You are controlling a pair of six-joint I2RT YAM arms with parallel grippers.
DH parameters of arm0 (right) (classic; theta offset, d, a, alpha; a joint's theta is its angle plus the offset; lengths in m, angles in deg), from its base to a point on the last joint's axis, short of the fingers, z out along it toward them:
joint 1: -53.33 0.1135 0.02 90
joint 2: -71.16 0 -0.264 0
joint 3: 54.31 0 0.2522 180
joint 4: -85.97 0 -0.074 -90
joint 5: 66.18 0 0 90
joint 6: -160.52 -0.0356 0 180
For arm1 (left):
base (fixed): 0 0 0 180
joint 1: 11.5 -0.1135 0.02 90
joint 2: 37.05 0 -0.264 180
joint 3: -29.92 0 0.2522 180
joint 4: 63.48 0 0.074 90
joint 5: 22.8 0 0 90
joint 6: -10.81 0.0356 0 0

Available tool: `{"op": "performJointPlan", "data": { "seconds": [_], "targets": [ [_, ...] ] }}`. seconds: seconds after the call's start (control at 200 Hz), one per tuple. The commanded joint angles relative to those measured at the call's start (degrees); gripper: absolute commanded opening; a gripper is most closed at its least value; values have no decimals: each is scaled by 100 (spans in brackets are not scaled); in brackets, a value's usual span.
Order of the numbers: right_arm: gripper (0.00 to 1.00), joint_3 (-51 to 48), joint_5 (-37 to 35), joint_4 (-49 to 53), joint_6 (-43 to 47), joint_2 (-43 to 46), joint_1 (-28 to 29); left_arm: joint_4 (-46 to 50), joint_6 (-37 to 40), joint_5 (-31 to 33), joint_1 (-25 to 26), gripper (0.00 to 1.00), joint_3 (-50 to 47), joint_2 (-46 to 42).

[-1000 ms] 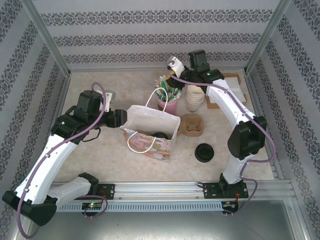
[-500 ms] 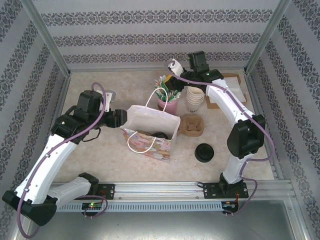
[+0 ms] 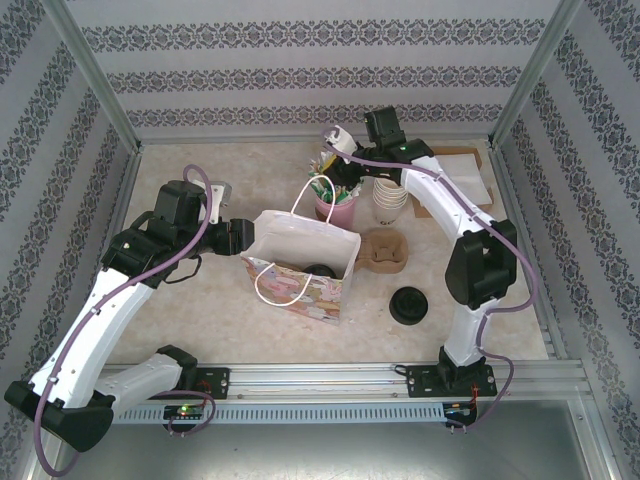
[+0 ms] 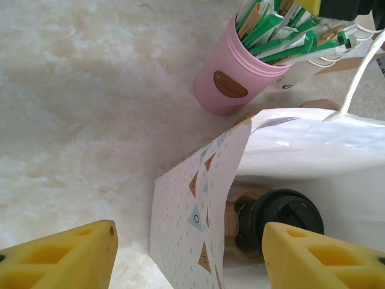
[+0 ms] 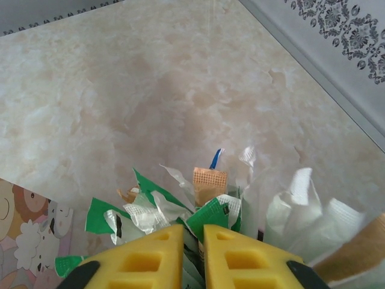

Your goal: Pack the takeout coffee

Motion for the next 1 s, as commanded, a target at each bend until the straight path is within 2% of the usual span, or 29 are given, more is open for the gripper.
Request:
{"op": "performJointPlan", "data": {
  "seconds": [0.0, 0.255, 0.719, 0.834, 0.939, 0.994],
  "targets": [
    [16, 288, 36, 66, 64, -87, 71, 59, -36, -53, 31, 65, -15, 8],
    [26, 328, 46, 53, 60, -126, 101, 73, -22, -34, 31, 65, -24, 3],
    [26, 418, -6, 144, 32, -275, 171, 48, -28, -37, 34, 65, -16, 32],
    [19, 454, -94, 156, 12, -311, 193, 37, -28, -50, 33, 65, -8, 49],
    [0, 473, -147, 114, -52, -296, 186, 45, -31, -47, 34, 65, 7, 63],
    [0, 442, -203, 40, -91, -251, 182, 36, -26, -49, 33, 65, 1, 63]
  ]
}}
